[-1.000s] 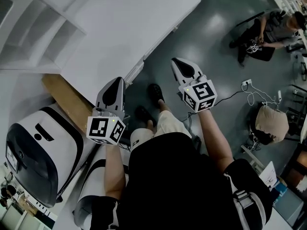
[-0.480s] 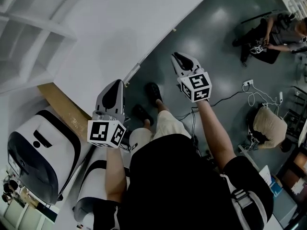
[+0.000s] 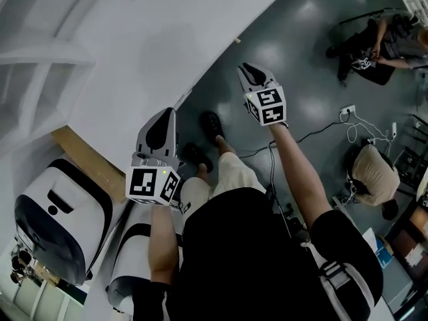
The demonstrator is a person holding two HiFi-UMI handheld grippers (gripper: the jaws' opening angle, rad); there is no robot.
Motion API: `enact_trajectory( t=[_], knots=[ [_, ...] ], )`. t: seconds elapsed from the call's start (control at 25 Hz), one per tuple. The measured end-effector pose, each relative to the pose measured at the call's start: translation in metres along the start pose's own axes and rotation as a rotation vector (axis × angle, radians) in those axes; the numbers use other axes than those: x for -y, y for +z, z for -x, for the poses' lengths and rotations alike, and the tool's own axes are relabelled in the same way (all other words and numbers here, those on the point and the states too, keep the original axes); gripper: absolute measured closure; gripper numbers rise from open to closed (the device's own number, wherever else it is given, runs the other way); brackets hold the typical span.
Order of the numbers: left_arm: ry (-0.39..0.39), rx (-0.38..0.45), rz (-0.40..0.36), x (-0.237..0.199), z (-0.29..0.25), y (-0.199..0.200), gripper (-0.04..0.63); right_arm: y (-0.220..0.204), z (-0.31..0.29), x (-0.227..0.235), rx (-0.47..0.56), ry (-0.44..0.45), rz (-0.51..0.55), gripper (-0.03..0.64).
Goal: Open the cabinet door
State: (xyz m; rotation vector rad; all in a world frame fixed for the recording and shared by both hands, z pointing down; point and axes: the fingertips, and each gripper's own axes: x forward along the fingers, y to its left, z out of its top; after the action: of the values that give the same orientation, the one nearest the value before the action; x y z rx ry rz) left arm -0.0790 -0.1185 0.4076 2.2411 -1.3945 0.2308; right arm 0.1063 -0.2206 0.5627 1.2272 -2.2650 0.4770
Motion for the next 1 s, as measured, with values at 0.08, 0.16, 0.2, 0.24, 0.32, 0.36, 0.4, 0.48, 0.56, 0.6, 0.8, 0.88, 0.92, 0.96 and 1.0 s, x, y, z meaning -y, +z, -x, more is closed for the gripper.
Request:
enact_trajectory(
  t=[0.08, 0.16, 0.2, 0.24, 0.32, 0.36, 0.4, 0.48, 0.56, 0.6, 0.8, 0.88, 0.92, 0.96, 1.0],
  knots=[
    [0.003, -0.004, 0.005, 0.0, -0.006, 0.001, 0.572, -0.006, -0.012, 0.008, -0.019, -0.006, 0.004, 0.532],
    [0.005, -0.009, 0.008, 0.002, -0.013, 0.002, 0.572, -0.013, -0.024, 0.018, -0.039, -0.013, 0.012, 0.53],
    [0.005, -0.012, 0.008, 0.003, -0.017, 0.002, 0.572, -0.016, -0.031, 0.024, -0.049, -0.016, 0.017, 0.528],
    [0.006, -0.014, 0.008, 0.004, -0.021, 0.002, 0.572, -0.019, -0.038, 0.029, -0.059, -0.019, 0.023, 0.526],
    [0.006, -0.017, 0.013, 0.005, -0.028, 0.001, 0.572, -0.024, -0.053, 0.038, -0.076, -0.027, 0.034, 0.522],
    [0.005, -0.017, 0.015, 0.005, -0.03, 0.0, 0.572, -0.026, -0.06, 0.042, -0.083, -0.032, 0.04, 0.522],
    [0.003, -0.018, 0.015, 0.005, -0.032, -0.001, 0.572, -0.028, -0.067, 0.046, -0.09, -0.037, 0.045, 0.52],
    [-0.001, -0.019, 0.018, 0.005, -0.037, -0.003, 0.572, -0.033, -0.08, 0.054, -0.104, -0.045, 0.057, 0.515],
    [-0.002, -0.025, 0.021, 0.006, -0.043, -0.007, 0.572, -0.039, -0.093, 0.061, -0.121, -0.047, 0.067, 0.514],
    [-0.001, -0.029, 0.022, 0.006, -0.045, -0.01, 0.572, -0.043, -0.099, 0.064, -0.129, -0.048, 0.072, 0.512],
    [0.002, -0.044, 0.035, 0.008, -0.052, -0.016, 0.572, -0.056, -0.124, 0.078, -0.162, -0.056, 0.105, 0.506],
    [0.001, -0.05, 0.037, 0.008, -0.056, -0.019, 0.572, -0.06, -0.135, 0.082, -0.178, -0.06, 0.114, 0.499],
    [0.0, -0.054, 0.037, 0.008, -0.058, -0.02, 0.572, -0.062, -0.14, 0.084, -0.185, -0.06, 0.115, 0.497],
    [-0.001, -0.058, 0.035, 0.008, -0.06, -0.022, 0.572, -0.064, -0.146, 0.086, -0.193, -0.061, 0.118, 0.497],
    [-0.002, -0.063, 0.033, 0.008, -0.061, -0.024, 0.572, -0.067, -0.151, 0.089, -0.202, -0.063, 0.122, 0.494]
  ],
)
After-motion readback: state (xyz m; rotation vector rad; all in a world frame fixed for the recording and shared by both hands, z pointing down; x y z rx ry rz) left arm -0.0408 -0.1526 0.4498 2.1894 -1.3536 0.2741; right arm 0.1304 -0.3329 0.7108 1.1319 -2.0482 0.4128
